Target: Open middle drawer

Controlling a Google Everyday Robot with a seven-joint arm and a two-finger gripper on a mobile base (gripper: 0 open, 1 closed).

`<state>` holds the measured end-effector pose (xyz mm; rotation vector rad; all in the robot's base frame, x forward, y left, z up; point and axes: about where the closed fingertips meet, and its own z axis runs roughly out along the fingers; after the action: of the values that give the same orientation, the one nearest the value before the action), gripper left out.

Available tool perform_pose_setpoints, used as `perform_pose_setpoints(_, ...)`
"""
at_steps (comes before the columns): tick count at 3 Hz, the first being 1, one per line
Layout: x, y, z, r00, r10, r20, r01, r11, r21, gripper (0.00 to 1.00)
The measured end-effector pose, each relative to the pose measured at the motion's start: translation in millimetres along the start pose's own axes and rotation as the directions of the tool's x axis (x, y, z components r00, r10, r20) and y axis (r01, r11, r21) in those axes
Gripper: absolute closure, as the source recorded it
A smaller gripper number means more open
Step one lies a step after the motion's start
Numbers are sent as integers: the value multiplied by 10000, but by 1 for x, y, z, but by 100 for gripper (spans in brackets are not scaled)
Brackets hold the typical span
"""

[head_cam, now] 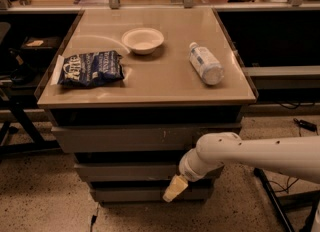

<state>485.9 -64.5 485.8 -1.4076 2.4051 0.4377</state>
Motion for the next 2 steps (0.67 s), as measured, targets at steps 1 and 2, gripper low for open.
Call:
perform_pose_setpoints(1, 1, -11, 7, 9999, 64, 95, -66, 9999, 158, 0)
perform_pose_setpoints(2, 4, -20, 15, 9996, 183, 191, -189, 9994, 284, 0)
